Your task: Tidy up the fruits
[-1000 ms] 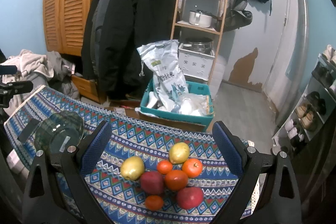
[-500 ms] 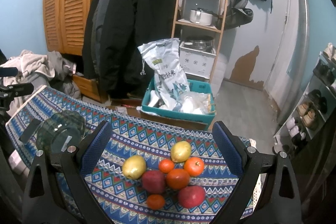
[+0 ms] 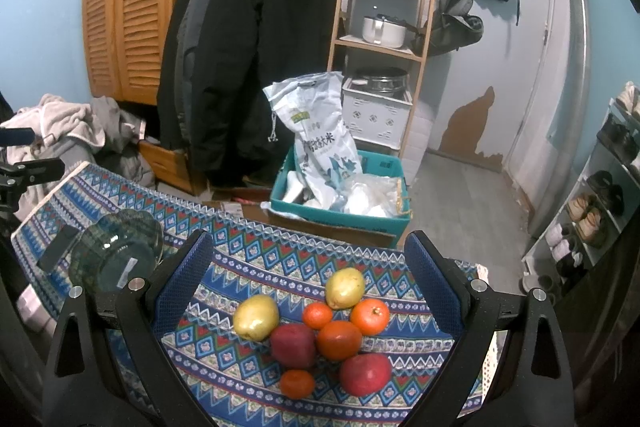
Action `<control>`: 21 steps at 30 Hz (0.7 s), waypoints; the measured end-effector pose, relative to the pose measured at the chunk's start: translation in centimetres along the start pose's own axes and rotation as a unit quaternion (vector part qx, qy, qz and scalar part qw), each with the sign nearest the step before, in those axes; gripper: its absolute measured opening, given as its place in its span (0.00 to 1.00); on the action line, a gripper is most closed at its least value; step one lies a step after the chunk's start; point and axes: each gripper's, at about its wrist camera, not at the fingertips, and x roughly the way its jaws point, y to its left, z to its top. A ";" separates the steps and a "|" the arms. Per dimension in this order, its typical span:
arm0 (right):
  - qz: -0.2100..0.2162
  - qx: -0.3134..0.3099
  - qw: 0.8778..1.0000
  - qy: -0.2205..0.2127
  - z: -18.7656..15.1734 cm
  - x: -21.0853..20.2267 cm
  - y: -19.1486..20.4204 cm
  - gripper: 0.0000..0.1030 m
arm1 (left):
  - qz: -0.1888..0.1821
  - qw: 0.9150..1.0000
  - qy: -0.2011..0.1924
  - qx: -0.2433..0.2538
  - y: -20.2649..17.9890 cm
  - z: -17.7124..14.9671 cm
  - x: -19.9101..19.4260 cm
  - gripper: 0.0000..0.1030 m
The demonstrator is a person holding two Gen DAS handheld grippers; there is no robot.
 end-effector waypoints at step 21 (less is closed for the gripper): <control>0.000 -0.003 1.000 0.003 -0.1 0.0 0.1 0.92 | -0.007 1.000 0.001 0.003 -0.2 -0.1 0.1 0.99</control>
